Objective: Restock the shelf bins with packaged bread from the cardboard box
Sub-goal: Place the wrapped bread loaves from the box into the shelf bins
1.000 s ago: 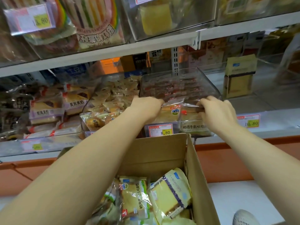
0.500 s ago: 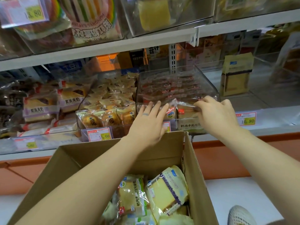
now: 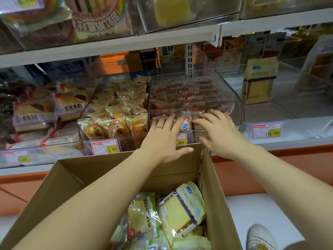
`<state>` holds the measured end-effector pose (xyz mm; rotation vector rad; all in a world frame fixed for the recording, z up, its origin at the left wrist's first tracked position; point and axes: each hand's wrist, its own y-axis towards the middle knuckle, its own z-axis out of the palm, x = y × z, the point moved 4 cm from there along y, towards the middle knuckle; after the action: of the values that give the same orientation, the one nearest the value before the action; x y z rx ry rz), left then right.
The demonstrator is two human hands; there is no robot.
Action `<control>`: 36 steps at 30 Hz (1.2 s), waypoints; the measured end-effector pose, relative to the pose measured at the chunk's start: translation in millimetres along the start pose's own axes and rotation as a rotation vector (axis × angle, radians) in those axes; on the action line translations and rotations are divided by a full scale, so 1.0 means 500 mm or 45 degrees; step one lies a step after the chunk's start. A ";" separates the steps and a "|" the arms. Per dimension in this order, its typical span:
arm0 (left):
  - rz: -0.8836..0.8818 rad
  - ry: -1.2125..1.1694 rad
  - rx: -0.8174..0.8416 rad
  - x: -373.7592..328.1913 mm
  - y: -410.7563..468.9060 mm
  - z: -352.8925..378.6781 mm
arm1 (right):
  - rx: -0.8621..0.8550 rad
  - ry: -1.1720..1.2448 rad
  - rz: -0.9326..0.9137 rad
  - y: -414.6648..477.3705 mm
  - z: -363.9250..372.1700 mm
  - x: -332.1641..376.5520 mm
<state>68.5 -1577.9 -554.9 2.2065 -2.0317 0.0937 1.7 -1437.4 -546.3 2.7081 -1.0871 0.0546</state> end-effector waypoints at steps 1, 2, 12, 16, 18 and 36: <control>0.005 0.022 -0.003 -0.001 -0.010 0.003 | 0.001 -0.021 -0.002 -0.006 -0.002 0.004; 0.005 0.038 -0.005 -0.002 -0.019 0.006 | 0.009 -0.047 0.002 -0.013 -0.003 0.007; -0.073 0.015 0.040 -0.008 0.006 -0.017 | -0.008 -0.103 0.079 -0.025 0.003 0.009; -0.082 0.131 -0.043 -0.004 -0.001 -0.019 | 0.051 -0.101 0.087 -0.022 0.011 0.000; -0.108 0.160 0.028 0.001 0.002 -0.013 | 0.110 -0.092 0.093 -0.019 0.016 -0.006; -0.336 -0.242 0.001 0.221 -0.380 -0.016 | 0.458 0.017 -0.252 -0.085 0.059 0.314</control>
<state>267.7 -1671.1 -542.8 2.5466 -1.8014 -0.1494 143.3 -1520.8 -565.1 3.1150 -0.8703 0.2583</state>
